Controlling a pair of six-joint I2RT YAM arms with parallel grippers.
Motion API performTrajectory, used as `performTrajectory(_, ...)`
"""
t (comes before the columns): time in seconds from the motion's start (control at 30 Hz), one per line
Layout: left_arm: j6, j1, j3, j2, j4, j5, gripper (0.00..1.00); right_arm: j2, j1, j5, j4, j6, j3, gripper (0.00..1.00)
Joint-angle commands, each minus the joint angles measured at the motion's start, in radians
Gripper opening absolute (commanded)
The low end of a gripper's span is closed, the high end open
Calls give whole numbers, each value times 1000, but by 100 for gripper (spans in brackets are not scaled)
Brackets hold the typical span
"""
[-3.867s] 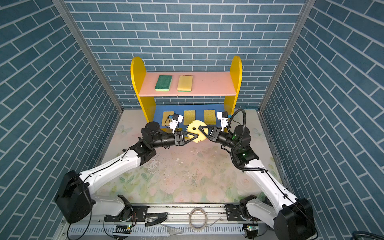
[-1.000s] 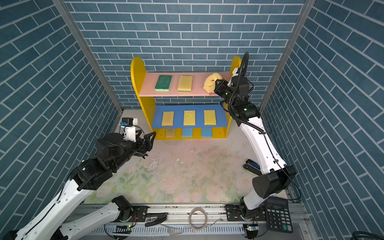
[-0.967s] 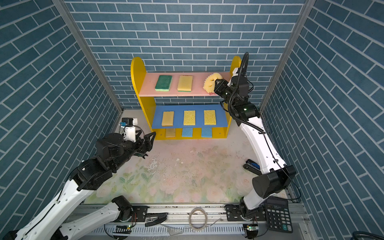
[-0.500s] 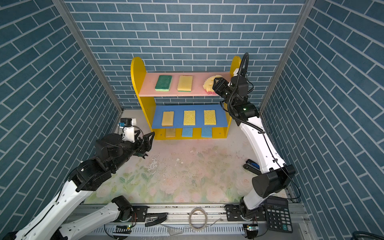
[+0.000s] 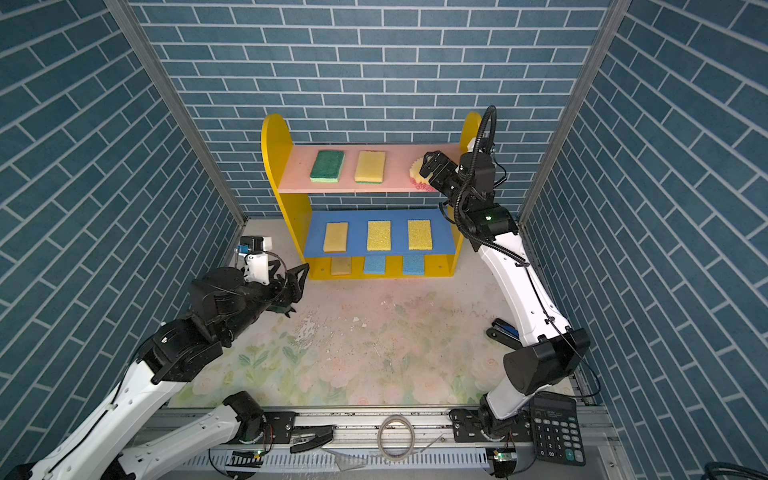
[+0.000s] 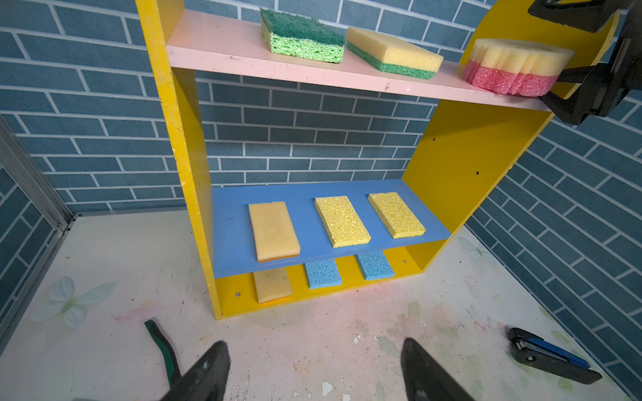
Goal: Place and organize the cleaning sponges onto the shelf
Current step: 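Lower the smiley sponge onto the pink shelf beside the yellow sponge, then open the right gripper and push the sponge flat on the pink shelf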
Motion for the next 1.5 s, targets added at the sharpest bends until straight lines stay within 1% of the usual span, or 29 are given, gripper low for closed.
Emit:
performTrajectory(0.0, 5, 5, 9, -9, -6, -10, 79, 35, 19, 7, -40, -17, 68, 99)
performTrajectory(0.27, 14, 5, 13, -14, -14, -16, 79, 43, 26, 29, -49, -27, 88, 99)
performTrajectory(0.63, 25, 5, 23, -10, -15, -16, 79, 15, 29, 108, -84, -80, 107, 99)
performTrajectory(0.83, 27, 5, 28, -7, -18, -15, 79, 1, 29, 110, -105, -102, 124, 99)
performTrajectory(0.9, 30, 5, 33, -9, -23, -17, 79, -34, 35, 123, -83, -112, 92, 99)
performTrajectory(0.97, 35, 5, 37, -12, -25, -27, 79, -89, 48, 147, -29, -141, 36, 99)
performTrajectory(1.03, 39, 5, 38, -15, -24, -33, 79, -140, 55, 161, -18, -171, 9, 99)
performTrajectory(1.17, 49, 5, 42, -16, -20, -42, 79, -238, 57, 139, -28, -185, -47, 98)
performTrajectory(1.27, 50, 5, 43, -15, -15, -45, 79, -327, 56, 111, -28, -174, -126, 93)
performTrajectory(1.3, 51, 5, 43, -15, -15, -45, 79, -357, 56, 98, -28, -170, -158, 87)
performTrajectory(1.33, 51, 5, 43, -15, -16, -45, 79, -387, 57, 84, -29, -168, -190, 78)
performTrajectory(1.37, 51, 5, 43, -13, -15, -47, 79, -408, 57, 73, -38, -166, -210, 66)
performTrajectory(1.4, 51, 5, 43, -13, -18, -50, 79, -424, 56, 64, -55, -160, -225, 43)
performTrajectory(1.43, 52, 5, 43, -14, -19, -52, 79, -434, 56, 63, -91, -154, -229, 7)
performTrajectory(1.47, 52, 5, 43, -13, -20, -53, 79, -434, 57, 61, -121, -152, -224, 0)
